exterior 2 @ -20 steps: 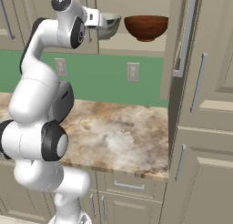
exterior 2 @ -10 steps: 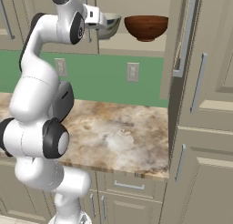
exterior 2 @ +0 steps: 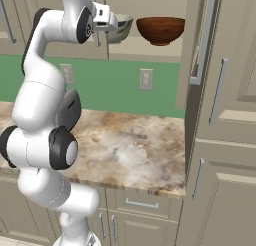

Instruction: Move the bowls from the cabinet to the plates on the dining table.

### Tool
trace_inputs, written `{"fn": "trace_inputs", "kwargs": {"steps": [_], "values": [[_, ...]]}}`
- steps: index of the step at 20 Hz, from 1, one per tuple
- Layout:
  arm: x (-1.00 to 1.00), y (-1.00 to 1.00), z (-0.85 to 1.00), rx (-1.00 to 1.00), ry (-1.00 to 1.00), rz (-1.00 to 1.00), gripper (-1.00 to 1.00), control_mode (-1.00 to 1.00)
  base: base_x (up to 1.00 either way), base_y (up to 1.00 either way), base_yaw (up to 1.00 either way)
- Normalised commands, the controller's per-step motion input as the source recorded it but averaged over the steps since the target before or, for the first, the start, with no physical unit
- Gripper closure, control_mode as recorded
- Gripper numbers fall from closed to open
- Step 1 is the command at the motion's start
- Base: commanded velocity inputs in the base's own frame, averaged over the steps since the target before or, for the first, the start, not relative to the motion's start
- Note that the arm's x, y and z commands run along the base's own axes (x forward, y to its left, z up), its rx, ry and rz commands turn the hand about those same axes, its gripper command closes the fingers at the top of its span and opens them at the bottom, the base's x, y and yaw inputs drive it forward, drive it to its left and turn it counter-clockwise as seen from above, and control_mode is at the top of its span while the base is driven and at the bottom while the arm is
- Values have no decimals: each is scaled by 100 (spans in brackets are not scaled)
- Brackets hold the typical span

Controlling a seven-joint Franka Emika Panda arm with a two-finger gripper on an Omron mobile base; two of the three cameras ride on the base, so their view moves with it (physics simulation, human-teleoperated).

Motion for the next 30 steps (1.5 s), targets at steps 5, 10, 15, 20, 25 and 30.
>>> {"fn": "trace_inputs", "kwargs": {"steps": [5,10,15,20,25,30], "values": [[-22,29,0,0,0,0,100,-100,0,0,0],[-49,48,0,0,-2,0,100,-100,0,0,0],[-44,56,0,0,-4,2,100,-100,0,0,0],[-22,40,0,0,-7,1,100,-100,0,0,0],[-29,47,0,0,-8,2,100,-100,0,0,0],[-30,58,0,0,-8,4,100,-100,0,0,0]]}}
